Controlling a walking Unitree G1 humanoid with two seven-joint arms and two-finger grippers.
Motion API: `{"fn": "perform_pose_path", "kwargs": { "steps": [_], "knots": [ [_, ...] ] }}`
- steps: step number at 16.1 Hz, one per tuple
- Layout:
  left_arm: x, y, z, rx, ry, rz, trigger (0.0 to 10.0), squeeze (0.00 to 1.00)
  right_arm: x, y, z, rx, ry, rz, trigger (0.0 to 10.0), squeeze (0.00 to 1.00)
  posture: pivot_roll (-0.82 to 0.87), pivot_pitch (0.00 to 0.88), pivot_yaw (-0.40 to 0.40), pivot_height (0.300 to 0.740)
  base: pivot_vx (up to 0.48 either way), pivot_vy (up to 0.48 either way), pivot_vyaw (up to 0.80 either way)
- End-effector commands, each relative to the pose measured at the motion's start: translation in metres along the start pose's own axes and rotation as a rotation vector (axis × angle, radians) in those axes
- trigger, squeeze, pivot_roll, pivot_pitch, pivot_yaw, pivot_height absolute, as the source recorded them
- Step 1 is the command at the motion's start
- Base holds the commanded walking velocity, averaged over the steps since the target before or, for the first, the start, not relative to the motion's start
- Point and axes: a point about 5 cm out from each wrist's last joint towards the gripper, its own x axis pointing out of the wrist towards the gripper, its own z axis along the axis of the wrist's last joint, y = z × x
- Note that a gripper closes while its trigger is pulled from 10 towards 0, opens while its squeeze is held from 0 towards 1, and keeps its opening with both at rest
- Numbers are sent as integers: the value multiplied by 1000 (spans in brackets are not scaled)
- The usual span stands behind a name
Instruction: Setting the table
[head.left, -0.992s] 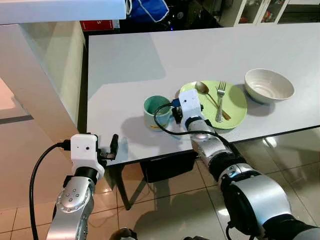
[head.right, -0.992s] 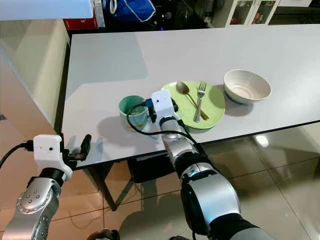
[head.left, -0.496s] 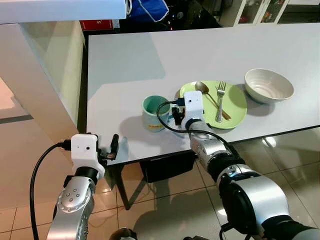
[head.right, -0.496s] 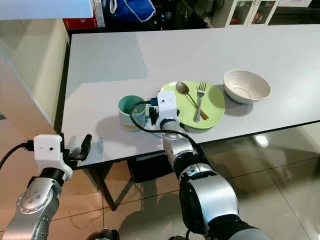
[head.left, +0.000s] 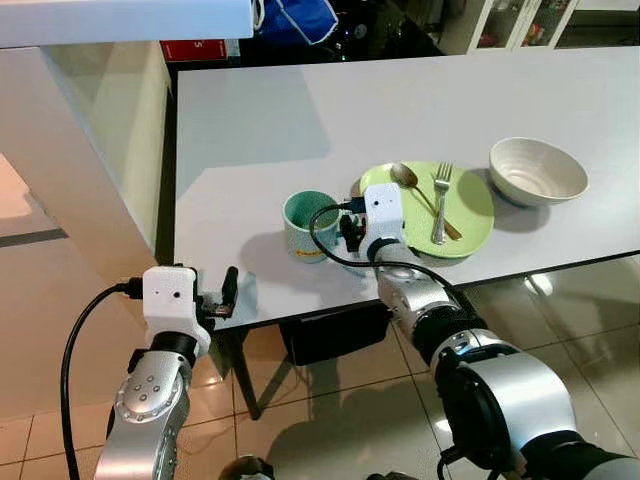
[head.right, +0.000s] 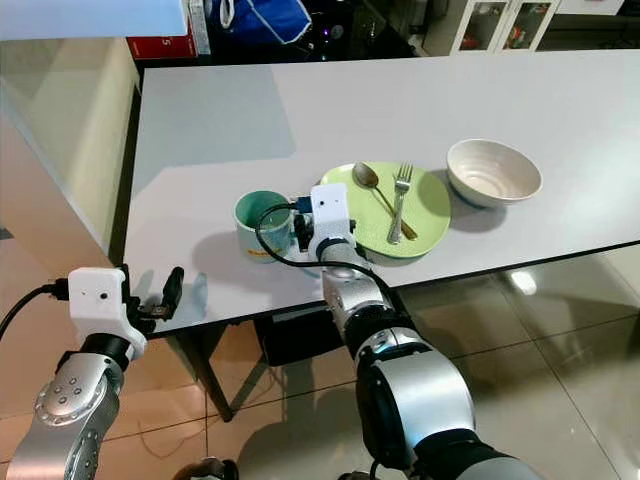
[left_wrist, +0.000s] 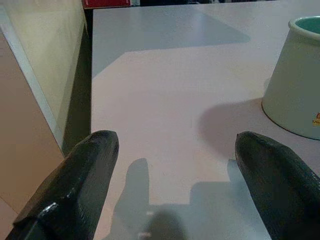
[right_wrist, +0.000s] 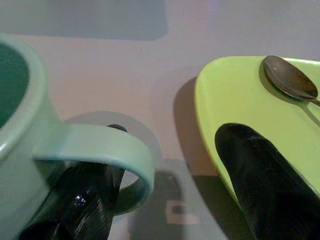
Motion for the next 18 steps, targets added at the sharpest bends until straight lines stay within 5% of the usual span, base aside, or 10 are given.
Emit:
{"fn": "perform_pose_path", "kwargs": {
  "steps": [1, 18],
  "knots": [
    [2, -3, 0, 4, -1, -1, 10000, 0, 0, -1, 0, 10, 3, 2, 10000, 0, 123, 75, -33, 740, 0, 0, 0],
    [8, -5, 0, -5, -11, 0, 10000, 0, -7, -4, -10, 8, -28, -9, 10000, 0, 101, 71, -36, 740, 0, 0, 0]
  ]
}}
